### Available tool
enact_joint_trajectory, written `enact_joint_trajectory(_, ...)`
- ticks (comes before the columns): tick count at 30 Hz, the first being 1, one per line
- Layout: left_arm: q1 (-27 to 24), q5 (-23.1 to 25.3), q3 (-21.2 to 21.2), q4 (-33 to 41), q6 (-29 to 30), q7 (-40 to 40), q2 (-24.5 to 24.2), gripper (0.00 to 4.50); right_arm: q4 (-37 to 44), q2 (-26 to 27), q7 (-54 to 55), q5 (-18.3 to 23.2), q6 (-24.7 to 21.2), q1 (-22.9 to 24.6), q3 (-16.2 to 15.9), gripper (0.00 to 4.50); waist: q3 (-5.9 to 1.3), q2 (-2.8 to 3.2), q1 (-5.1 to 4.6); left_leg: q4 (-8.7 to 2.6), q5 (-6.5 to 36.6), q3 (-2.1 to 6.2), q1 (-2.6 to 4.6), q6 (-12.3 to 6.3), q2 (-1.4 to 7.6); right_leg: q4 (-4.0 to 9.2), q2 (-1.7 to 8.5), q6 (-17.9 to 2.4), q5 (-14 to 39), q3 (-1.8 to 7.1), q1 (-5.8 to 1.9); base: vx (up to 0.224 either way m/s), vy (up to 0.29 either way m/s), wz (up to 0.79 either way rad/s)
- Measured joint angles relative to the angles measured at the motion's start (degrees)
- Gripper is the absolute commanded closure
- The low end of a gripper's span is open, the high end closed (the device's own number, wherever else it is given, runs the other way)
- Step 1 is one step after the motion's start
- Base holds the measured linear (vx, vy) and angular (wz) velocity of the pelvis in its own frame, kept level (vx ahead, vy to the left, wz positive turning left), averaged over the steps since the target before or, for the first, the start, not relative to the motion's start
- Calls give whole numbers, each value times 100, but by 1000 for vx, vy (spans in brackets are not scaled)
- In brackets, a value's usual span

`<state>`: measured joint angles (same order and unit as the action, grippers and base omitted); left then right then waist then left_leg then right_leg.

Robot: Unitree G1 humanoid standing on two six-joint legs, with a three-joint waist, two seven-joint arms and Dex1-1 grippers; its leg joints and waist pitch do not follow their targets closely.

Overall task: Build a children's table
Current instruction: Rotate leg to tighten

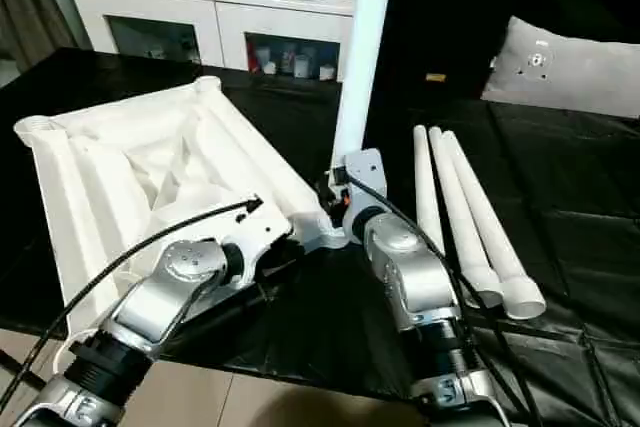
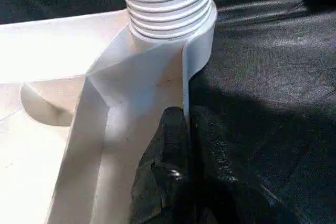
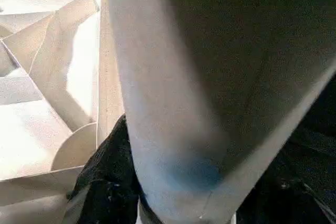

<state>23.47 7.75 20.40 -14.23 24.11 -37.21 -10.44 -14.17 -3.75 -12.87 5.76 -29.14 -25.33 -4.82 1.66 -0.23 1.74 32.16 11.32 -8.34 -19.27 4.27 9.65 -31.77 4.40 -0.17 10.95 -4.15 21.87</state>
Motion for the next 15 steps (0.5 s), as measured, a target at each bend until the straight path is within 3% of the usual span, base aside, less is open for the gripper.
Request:
enact_joint_trajectory(3,15,38,39,3,-13,0,-29,450,-6,14,0,-15,18,-1,0,262,2,-5,1,-4,0,0,7,0,0,0,0,0,0,-1,2,0,0,0)
enact_joint_trajectory(4,27,61,63,4,-13,0,-39,450,-13,17,-1,-15,46,-3,0,227,6,-7,2,-5,0,0,13,0,0,0,0,0,0,-2,9,0,0,0)
enact_joint_trajectory(8,83,108,123,-1,-15,-1,-72,450,-146,33,-3,-7,44,21,1,183,29,10,-8,-13,1,11,22,1,10,51,0,0,0,-42,2,0,0,0)
enact_joint_trajectory(11,150,107,164,6,-52,-17,-146,450,-177,8,-13,4,112,68,25,165,48,42,-8,-30,0,17,-26,1,21,105,19,0,0,-108,-14,0,0,0)
enact_joint_trajectory(15,194,108,208,-38,-213,-76,-246,450,38,-94,-262,88,94,296,51,131,50,43,18,-33,0,12,-57,1,26,91,19,-3,-2,-105,7,0,0,0)
